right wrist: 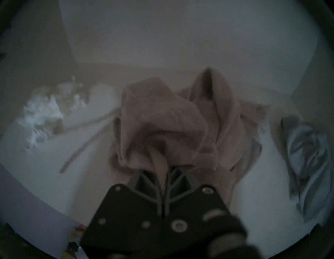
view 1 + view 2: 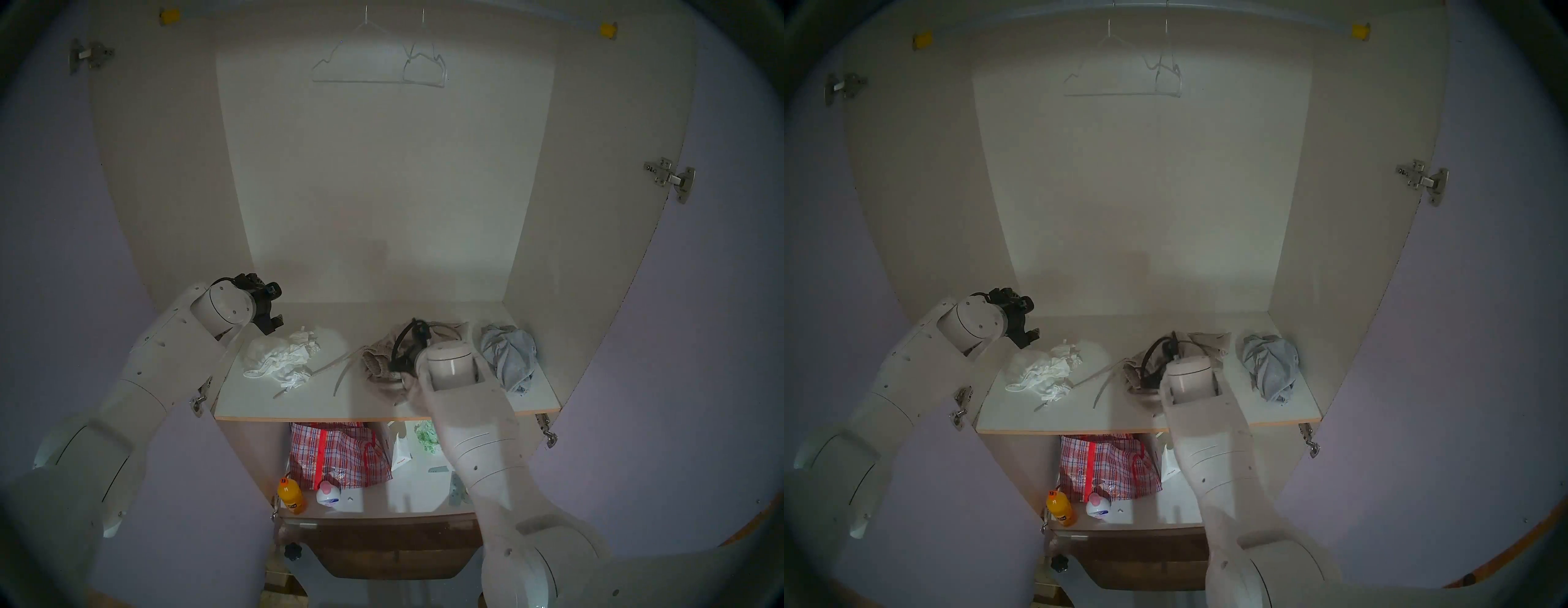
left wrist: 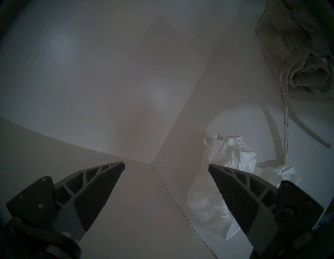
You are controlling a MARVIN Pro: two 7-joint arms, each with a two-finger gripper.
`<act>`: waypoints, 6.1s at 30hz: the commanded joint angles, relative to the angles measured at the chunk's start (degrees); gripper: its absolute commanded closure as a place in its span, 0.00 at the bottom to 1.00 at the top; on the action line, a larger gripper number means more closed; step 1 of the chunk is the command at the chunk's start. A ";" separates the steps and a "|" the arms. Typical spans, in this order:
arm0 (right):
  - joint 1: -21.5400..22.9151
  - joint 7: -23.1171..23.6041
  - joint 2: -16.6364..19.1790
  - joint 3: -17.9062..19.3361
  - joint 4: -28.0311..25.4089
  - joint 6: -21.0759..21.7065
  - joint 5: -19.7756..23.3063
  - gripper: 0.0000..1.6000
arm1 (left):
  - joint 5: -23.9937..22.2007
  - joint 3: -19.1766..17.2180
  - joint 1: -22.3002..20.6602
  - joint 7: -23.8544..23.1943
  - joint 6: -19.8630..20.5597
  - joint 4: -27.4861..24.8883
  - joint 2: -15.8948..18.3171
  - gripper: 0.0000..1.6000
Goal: Sort tops into two piles: light colors and dark colors
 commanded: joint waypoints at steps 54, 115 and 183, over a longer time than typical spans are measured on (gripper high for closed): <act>29.69 -10.40 -1.16 10.76 46.61 -20.43 3.77 0.39 | -0.14 -0.63 -1.85 0.18 -0.19 -1.06 -0.01 0.00; 44.80 -31.43 6.33 10.02 32.35 -42.79 -1.99 1.00 | -0.17 -0.57 -1.89 0.34 -0.24 -0.97 -0.03 0.00; 39.27 -28.29 6.75 9.84 45.46 -26.78 -1.88 0.00 | -0.24 -0.56 -1.93 0.10 -0.21 -1.03 0.02 0.00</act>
